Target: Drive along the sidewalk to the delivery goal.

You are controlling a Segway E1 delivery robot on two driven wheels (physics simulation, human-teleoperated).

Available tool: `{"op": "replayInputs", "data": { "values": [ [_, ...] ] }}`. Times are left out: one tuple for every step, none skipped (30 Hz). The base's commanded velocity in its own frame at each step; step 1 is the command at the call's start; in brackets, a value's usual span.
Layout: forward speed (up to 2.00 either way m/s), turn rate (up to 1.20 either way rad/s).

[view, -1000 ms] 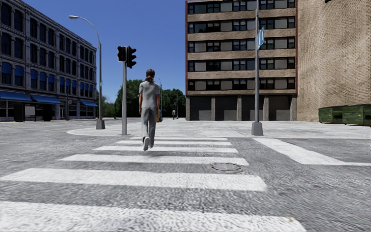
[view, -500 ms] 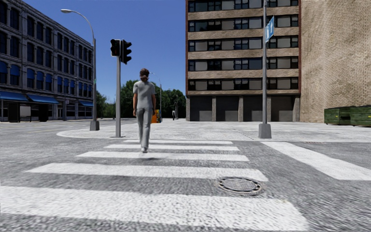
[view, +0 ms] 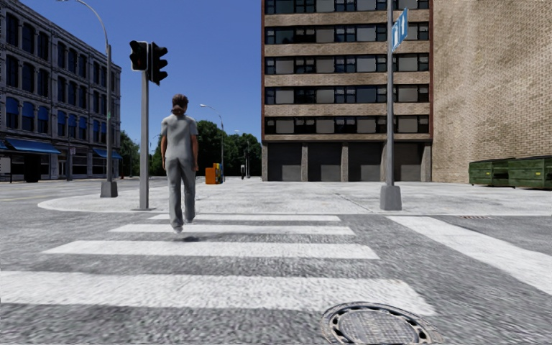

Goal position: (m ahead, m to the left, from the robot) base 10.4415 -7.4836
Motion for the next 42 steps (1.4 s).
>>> {"op": "replayInputs", "data": {
  "values": [
    [2.00,0.00],
    [2.00,0.00],
    [2.00,0.00],
    [2.00,0.00],
    [2.00,0.00],
    [2.00,0.00],
    [2.00,0.00],
    [2.00,0.00],
    [2.00,0.00],
    [2.00,0.00],
    [2.00,0.00],
    [2.00,0.00],
    [2.00,0.00],
    [2.00,0.00],
    [2.00,0.00],
    [2.00,-0.09],
    [2.00,-0.19],
    [2.00,-0.23],
    [2.00,-0.23],
    [2.00,-0.24],
    [2.00,-0.24],
    [2.00,-0.24],
    [2.00,-0.25],
    [2.00,-0.25],
    [2.00,-0.25],
    [2.00,-0.25],
    [2.00,-0.25],
    [2.00,-0.25],
    [2.00,-0.25],
    [2.00,-0.25],
    [2.00,-0.25],
    [2.00,-0.25],
    [2.00,-0.25],
    [2.00,-0.25],
    [2.00,-0.25],
    [2.00,-0.25],
    [2.00,-0.25],
    [2.00,-0.25],
    [2.00,-0.25],
    [2.00,-0.25],
    [2.00,-0.25],
    [2.00,-0.25]
  ]
}}
